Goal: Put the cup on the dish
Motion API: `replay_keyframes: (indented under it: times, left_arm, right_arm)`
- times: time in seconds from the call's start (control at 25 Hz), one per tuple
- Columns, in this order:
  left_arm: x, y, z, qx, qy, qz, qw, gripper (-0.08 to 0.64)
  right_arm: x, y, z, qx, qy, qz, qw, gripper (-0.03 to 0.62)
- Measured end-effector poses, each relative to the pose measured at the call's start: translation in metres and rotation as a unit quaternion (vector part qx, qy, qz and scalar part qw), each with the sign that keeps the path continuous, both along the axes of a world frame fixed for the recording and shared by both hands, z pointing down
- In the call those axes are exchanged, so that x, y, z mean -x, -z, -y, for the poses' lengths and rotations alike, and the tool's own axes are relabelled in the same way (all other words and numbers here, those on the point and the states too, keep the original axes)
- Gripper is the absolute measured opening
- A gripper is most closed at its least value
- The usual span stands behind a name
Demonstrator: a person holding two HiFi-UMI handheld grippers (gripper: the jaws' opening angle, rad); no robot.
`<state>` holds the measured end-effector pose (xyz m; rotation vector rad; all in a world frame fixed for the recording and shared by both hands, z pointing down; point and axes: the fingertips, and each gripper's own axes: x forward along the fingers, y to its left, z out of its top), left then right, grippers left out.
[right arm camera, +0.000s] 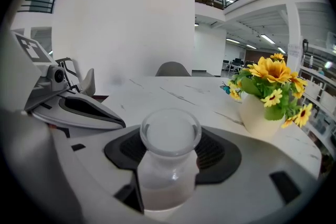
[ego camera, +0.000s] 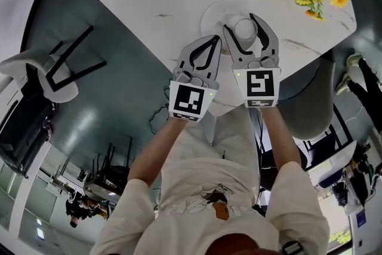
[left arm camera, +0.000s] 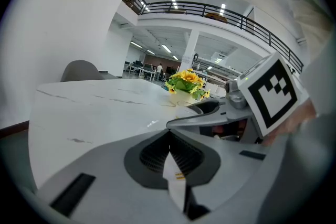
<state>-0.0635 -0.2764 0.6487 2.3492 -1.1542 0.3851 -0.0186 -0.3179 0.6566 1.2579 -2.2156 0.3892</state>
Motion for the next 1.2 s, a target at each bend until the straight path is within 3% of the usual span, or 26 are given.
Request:
replay_keyframes:
  times: [0.76, 0.96, 1.2]
  left_arm:
    - [0.011, 0.017, -0.006, -0.015, 0.025, 0.011, 0.9995, 0.002]
    - [0.01, 0.035, -0.014, -0.025, 0.025, 0.016, 0.9993, 0.003]
    - [0.005, 0.076, -0.022, -0.045, 0.028, 0.018, 0.9984, 0.003]
  right_arm:
    - [-0.008, 0.008, -0.015, 0.013, 0.007, 0.046, 0.999, 0.267]
    - [-0.012, 0.026, -0.021, -0.006, 0.017, 0.039, 0.999, 0.267]
    - [-0.031, 0.053, -0.03, 0.008, -0.006, 0.065, 0.998, 0.267]
